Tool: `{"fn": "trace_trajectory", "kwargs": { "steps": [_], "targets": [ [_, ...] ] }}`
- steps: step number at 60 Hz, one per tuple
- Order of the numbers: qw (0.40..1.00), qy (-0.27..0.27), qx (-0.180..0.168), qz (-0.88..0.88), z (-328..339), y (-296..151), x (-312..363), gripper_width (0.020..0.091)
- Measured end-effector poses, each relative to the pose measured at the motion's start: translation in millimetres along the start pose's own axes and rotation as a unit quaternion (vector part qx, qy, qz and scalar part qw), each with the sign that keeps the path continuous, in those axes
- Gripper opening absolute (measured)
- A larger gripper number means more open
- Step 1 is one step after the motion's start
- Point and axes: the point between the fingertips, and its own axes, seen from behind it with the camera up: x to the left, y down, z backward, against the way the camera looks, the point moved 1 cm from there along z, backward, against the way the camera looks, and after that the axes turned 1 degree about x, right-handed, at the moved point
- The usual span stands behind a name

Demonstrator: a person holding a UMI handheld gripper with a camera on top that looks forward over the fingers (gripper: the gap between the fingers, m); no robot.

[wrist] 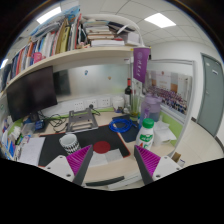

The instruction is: Pour water

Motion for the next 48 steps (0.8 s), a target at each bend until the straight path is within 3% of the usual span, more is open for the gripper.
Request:
{"fn": "trace_trajectory", "kwargs": {
  "steps": [12, 31, 36, 40, 48],
  "targets": [
    [0.998, 0.066, -0.009, 0.011, -49.8, 34.3, -89.9, 0.0843],
    [0.994, 0.048, -0.066, 0.070, -135.4, 10.8, -125.2, 0.0835],
    [0.993, 0.030, -0.084, 0.079, -149.6, 6.9, -120.3, 0.0733],
    [0.993, 0.022, -0.085, 0.074, -160.2, 10.8, -118.9, 0.0570],
    [0.992, 0.018, -0.109, 0.066, -165.7, 4.7, -118.6, 0.0502]
  ]
}}
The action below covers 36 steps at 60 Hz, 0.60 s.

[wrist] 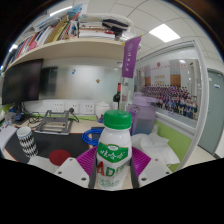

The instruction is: Pour water

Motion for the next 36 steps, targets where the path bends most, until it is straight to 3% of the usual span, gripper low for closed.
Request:
{"fn": "trace_trajectory", "kwargs": {
  "steps": [8, 13, 26, 36],
  "targets": [
    [1.000, -0.002, -0.022, -0.001, -5.1, -3.8, 1.1, 0.0398],
    [1.000, -0.007, -0.021, -0.004, -6.7, -3.5, 1.3, 0.0372],
    [0.999, -0.016, 0.002, 0.052, -3.8, -13.1, 11.2, 0.0370],
    [0.979, -0.044, 0.024, 0.200, -3.9, -42.5, 56.0, 0.0367]
  ]
}}
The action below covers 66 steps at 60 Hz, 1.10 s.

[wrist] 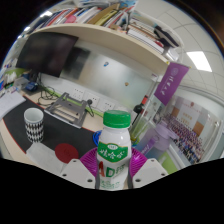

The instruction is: Pour water

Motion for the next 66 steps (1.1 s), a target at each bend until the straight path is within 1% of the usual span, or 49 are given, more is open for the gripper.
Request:
{"fn": "trace_trajectory", "kwargs": {
  "steps": [2, 4, 10, 13, 21, 32, 50, 57, 66],
  "targets": [
    [0.999, -0.005, 0.009, 0.045, -2.0, -6.6, 8.4, 0.0368],
    [0.996, -0.014, 0.009, 0.084, -4.3, -15.3, 17.9, 0.0366],
    [0.977, -0.033, 0.035, 0.207, -11.4, -28.7, 46.9, 0.0373],
    [0.964, -0.040, 0.030, 0.260, -14.9, -42.1, 58.0, 0.0372],
    [0.915, -0.042, 0.033, 0.399, -24.0, -64.4, 87.3, 0.0374],
    [0.843, -0.031, 0.041, 0.536, -39.7, -80.5, 118.7, 0.0372],
    [0.722, -0.014, 0.048, 0.690, -55.7, -84.6, 144.7, 0.0383],
    [0.709, -0.013, 0.058, 0.702, -57.2, -84.7, 145.7, 0.0381],
    [0.704, -0.019, 0.058, 0.707, -54.5, -85.9, 150.8, 0.0382]
  ]
}}
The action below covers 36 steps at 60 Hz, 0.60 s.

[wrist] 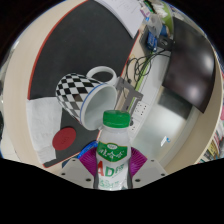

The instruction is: Pour water

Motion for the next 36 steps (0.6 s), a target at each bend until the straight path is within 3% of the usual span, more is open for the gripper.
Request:
{"fn": "trace_trajectory", "kwargs": {
  "steps": [17, 36],
  "targets": [
    [0.956, -0.006, -0.065, -0.286, 45.2, 2.9, -40.0, 0.0383],
    [0.724, -0.053, -0.137, -0.673, 31.8, 32.1, -20.4, 0.0382]
  ]
}}
